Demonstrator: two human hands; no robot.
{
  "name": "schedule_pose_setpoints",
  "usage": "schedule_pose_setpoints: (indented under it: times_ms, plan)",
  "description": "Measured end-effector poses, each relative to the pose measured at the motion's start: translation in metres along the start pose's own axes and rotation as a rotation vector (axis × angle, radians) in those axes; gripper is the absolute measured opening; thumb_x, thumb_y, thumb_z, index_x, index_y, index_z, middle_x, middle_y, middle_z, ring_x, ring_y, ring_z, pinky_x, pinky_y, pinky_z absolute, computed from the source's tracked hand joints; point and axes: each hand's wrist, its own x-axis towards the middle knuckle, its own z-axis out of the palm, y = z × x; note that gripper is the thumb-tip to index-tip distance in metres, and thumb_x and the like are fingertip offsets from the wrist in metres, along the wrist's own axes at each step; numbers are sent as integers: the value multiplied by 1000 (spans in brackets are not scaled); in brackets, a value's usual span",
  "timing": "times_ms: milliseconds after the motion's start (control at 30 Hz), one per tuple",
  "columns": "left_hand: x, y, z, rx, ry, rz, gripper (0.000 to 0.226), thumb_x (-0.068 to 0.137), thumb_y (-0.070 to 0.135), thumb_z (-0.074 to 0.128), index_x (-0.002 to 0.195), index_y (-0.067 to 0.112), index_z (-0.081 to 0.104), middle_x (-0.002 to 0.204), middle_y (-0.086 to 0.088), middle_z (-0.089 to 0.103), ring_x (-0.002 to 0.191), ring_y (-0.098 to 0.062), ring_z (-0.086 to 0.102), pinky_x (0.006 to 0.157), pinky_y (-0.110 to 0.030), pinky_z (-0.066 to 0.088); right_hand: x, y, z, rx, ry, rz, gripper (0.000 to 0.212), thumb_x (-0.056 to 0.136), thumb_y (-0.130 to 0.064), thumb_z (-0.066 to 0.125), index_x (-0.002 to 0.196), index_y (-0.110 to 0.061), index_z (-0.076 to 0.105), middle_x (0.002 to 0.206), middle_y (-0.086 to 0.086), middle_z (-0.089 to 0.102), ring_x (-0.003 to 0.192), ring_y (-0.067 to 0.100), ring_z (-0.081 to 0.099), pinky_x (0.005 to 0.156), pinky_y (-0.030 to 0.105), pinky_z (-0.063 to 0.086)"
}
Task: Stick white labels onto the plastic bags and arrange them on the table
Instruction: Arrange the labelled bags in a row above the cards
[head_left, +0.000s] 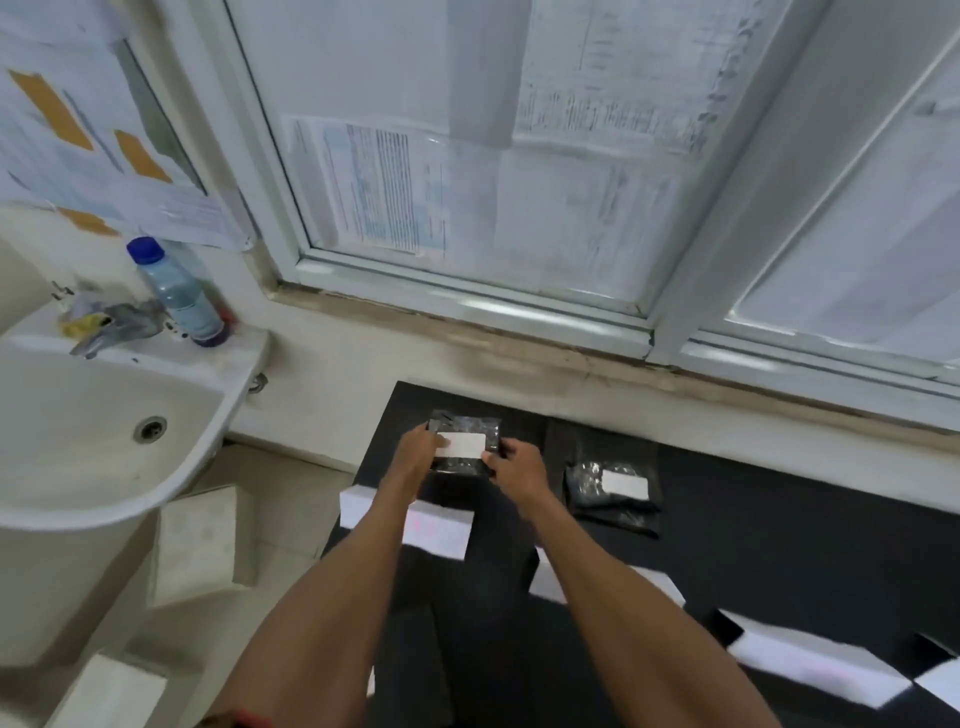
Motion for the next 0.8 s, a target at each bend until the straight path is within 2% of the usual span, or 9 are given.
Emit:
schedule_pose_setpoints:
  times_ms: [133,233,333,433,467,567,633,700,800]
  plan:
    - [59,6,-10,55,-3,0,37,87,-6,41,114,11,60,101,-13,64,81,-21,60,62,-28,49,42,-8,24,-6,130,97,23,77,-17,75,100,-13,74,96,3,74,88,19,69,86,38,56]
    - [89,1,-12,107,-25,-24,35,88,-4,40,113,9,60,96,-11,65,83,-22,60,67,-30,49,62,-3,37,-11,133,159,22,80,-13,71,102,-9,73,97,7,74,89,19,69,87,34,55]
    - [105,-8,-11,144,-42,-25,37,86,-3,41,114,10,61,102,-13,66,91,-26,61,74,-34,51,69,5,44,-1,111,182,27,85,-5,65,112,-5,69,110,10,71,100,19,66,86,22,49]
    - [114,-14,-10,164,3,11,33,83,3,42,100,20,65,99,-10,68,94,-29,64,82,-44,54,72,6,47,20,121,183,35,87,-1,61,121,-4,63,119,10,66,110,21,62,90,19,44]
    - [116,-17,-10,159,19,17,33,83,5,42,101,20,65,100,-11,68,93,-29,64,80,-44,54,72,7,48,12,116,180,35,87,-1,60,122,-4,62,120,10,66,111,21,62,89,18,43]
    - [113,-17,-6,149,29,19,34,89,8,42,118,12,59,109,-15,66,93,-26,63,75,-36,53,72,4,50,-31,90,165,33,88,-3,59,120,-6,63,121,10,66,110,21,62,89,21,45]
    - [106,-13,-4,162,26,12,47,87,15,45,134,13,47,126,-16,60,104,-28,61,87,-41,53,68,1,47,-50,82,173,30,88,-7,60,118,-6,63,120,10,65,108,22,62,86,22,46]
    - [96,-10,-6,202,58,15,64,91,18,47,151,14,26,145,-13,44,126,-32,49,104,-44,44,62,-3,44,-59,122,172,30,87,-9,60,117,-3,61,119,12,64,109,26,61,86,26,46]
    - [72,-10,-14,265,107,63,65,98,20,45,154,14,14,157,-11,26,142,-31,30,114,-43,29,44,-9,41,-77,205,166,46,88,-12,62,130,2,51,128,15,59,118,29,56,98,31,44]
